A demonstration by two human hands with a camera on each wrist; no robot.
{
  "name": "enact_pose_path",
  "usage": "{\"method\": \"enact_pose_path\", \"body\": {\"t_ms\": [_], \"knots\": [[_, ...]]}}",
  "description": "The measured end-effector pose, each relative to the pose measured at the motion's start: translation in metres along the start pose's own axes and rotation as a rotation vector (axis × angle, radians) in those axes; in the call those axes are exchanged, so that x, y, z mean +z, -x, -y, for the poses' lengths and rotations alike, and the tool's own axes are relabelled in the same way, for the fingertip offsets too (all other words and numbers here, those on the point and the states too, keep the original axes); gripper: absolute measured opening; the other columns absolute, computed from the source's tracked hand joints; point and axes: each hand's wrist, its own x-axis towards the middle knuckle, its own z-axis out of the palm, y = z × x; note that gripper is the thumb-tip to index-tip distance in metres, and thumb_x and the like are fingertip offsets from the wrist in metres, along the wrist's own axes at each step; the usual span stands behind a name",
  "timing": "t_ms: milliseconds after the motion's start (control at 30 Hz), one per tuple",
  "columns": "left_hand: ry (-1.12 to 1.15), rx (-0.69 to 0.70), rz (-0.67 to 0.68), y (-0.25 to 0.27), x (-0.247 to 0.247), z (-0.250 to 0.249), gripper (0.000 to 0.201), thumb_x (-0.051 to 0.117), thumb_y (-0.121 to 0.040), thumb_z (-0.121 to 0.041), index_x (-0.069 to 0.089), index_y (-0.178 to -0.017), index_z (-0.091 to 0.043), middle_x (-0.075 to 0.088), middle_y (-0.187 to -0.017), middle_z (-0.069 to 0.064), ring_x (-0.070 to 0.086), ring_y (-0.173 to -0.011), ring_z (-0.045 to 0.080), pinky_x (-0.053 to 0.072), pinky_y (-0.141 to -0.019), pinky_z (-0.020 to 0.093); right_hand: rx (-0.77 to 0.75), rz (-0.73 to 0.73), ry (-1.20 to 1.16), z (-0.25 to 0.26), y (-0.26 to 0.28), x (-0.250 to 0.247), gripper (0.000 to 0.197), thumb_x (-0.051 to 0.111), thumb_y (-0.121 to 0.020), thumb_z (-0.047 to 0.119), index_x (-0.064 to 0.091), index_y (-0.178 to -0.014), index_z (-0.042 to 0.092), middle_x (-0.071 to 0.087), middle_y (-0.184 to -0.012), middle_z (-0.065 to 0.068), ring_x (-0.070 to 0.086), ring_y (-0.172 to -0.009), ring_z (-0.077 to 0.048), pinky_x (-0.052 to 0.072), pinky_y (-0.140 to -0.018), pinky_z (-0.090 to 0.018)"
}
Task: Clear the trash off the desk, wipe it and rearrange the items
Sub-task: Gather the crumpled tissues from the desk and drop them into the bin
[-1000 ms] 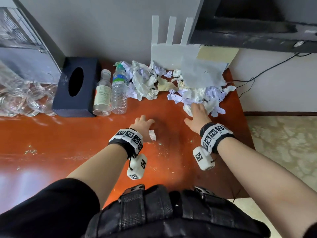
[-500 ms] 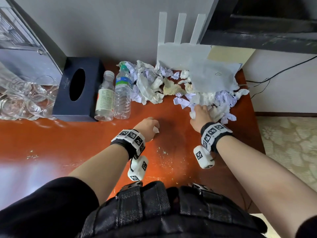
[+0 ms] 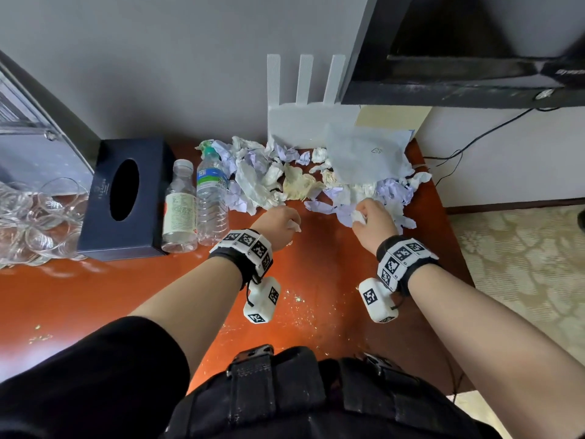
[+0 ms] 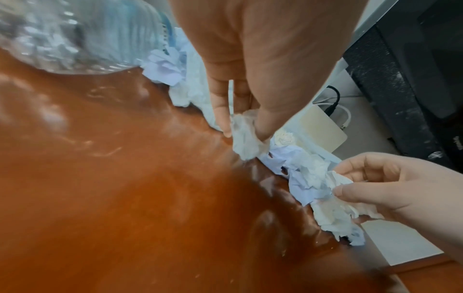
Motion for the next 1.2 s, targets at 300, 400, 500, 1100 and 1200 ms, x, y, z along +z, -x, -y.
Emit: {"method": "enact_pose_path", "body": {"t_ms": [300,400,500,1100,1200], "knots": [[-0.003,0.058,-0.119,-0.051,0.002,-0.032,0.035,0.047,-0.089,-0.003,0.056,-0.123,-0.001,0.051,-0.12,0.016,0.054,-0.106,0.032,0.042,-0.082,0.03,0.068,-0.093,-0.047,-0.035,-0.002,-0.012,0.025,0.053,-0.085,0.002,0.053,-0.11,0.006,0.052,-0.115,-0.012,0.05,-0.106,-0.029,0.044,-0.09,-0.04],[-0.016,0.033,-0.091,-0.065,0.01,-0.036,0.038,0.053,-0.088,-0.003,0.053,-0.126,-0.002,0.044,-0.129,0.014,0.052,-0.112,0.032,0.045,-0.093,0.035,0.054,-0.1,0.0,-0.041,-0.008,-0.01,0.026,0.056,-0.085,0.003,0.055,-0.111,0.007,0.051,-0.117,-0.014,0.047,-0.111,-0.03,0.04,-0.096,-0.04],[-0.057,0.03,-0.063,-0.073,0.021,-0.035,0.042,0.054,-0.089,-0.006,0.05,-0.131,-0.005,0.041,-0.136,0.012,0.05,-0.118,0.03,0.04,-0.093,0.028,0.047,-0.091,0.059,-0.047,-0.012,-0.004,0.028,0.059,-0.084,0.008,0.058,-0.111,0.014,0.045,-0.126,-0.009,0.042,-0.118,-0.028,0.036,-0.1,-0.037],[-0.253,0.043,-0.015,-0.087,0.048,-0.024,0.034,0.052,-0.092,-0.018,0.054,-0.126,-0.014,0.038,-0.138,0.008,0.029,-0.132,0.028,0.028,-0.104,0.039,0.041,-0.016,0.11,-0.056,-0.022,0.017,0.034,0.066,-0.083,0.026,0.053,-0.112,0.014,0.046,-0.127,-0.006,0.038,-0.122,-0.027,0.033,-0.099,-0.038],[-0.219,0.047,0.0,-0.087,0.049,-0.024,0.026,0.051,-0.093,-0.015,0.06,-0.117,-0.013,0.041,-0.136,0.009,0.028,-0.133,0.029,0.028,-0.103,0.04,0.023,-0.021,0.039,-0.056,-0.024,0.014,0.029,0.063,-0.083,0.008,0.053,-0.11,0.008,0.046,-0.121,-0.012,0.041,-0.115,-0.029,0.034,-0.096,-0.033]]}}
